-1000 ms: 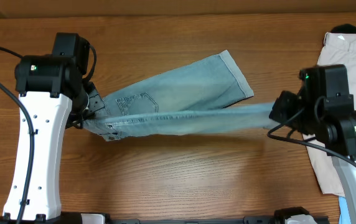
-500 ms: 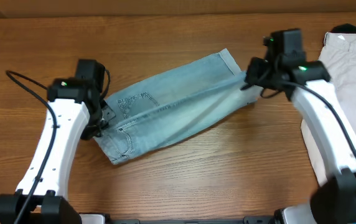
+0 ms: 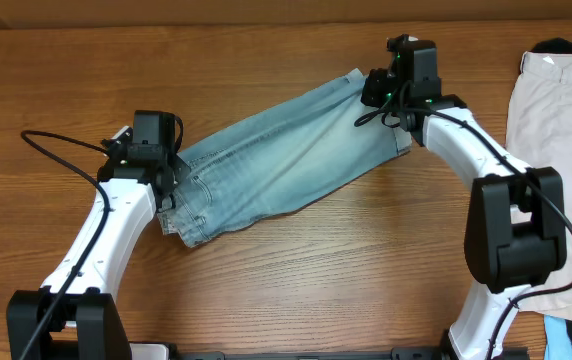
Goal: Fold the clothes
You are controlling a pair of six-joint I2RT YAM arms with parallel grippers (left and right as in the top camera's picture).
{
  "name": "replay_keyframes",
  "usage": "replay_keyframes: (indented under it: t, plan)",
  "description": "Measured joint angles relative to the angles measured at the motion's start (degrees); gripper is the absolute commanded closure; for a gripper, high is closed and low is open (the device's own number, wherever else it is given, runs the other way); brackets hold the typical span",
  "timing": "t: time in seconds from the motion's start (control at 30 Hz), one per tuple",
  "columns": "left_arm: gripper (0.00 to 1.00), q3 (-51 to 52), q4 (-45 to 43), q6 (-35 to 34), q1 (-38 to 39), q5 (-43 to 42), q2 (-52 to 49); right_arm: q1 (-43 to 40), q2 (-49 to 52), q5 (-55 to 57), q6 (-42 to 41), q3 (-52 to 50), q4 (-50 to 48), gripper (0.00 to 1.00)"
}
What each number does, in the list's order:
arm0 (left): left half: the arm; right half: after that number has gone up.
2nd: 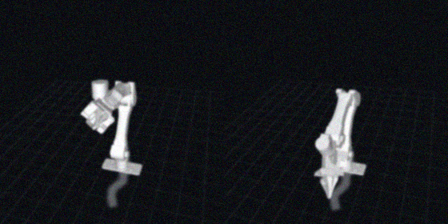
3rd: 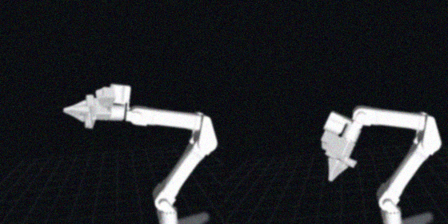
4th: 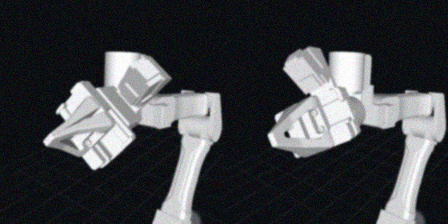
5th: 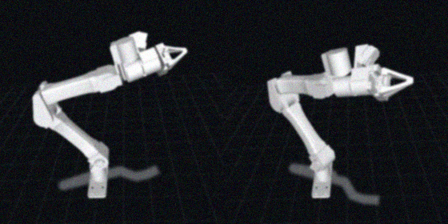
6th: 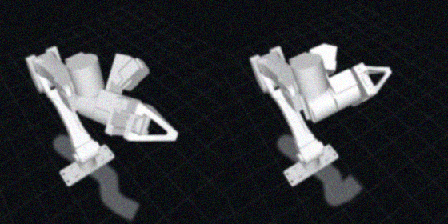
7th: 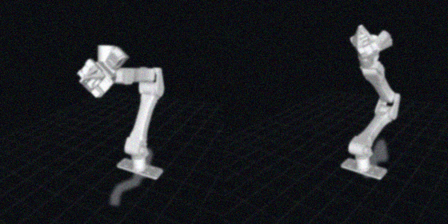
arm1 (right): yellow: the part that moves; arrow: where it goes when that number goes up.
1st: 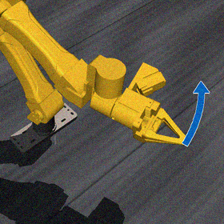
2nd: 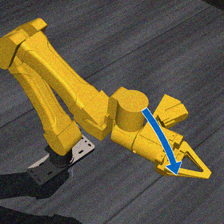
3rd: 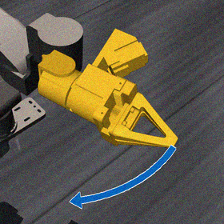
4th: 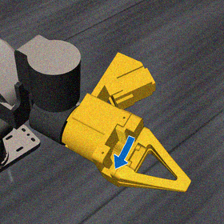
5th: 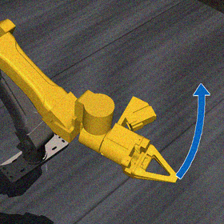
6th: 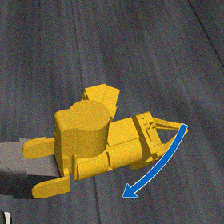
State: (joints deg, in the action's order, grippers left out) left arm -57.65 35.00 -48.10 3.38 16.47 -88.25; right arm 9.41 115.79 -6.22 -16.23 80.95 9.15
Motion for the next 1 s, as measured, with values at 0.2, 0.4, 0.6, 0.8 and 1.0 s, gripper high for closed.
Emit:
replay_keyframes:
  t: [0.2,0.4,0.6,0.8,1.0]
  plan:
    - [0.17,0.1,-5.4,0.2,0.0,6.5,0.0,-0.1,0.3,0.9,2.8,0.4,-3.2,0.00]
    - [0.00,-1.2,-2.9,5.5,0.0,9.8,0.0,-0.8,0.3,1.3,4.5,1.9,9.3,0.00]
    - [0.00,-11.8,10.5,11.0,-0.4,8.6,0.0,-2.5,0.3,2.2,6.3,2.1,18.8,0.00]
    - [0.00,-16.3,13.6,15.5,-0.5,0.0,0.2,-3.4,0.3,3.1,9.7,2.1,19.4,0.00]
    - [0.00,-16.3,16.8,16.9,-0.5,-6.2,0.2,-3.4,2.5,2.1,13.9,2.2,18.4,0.12]
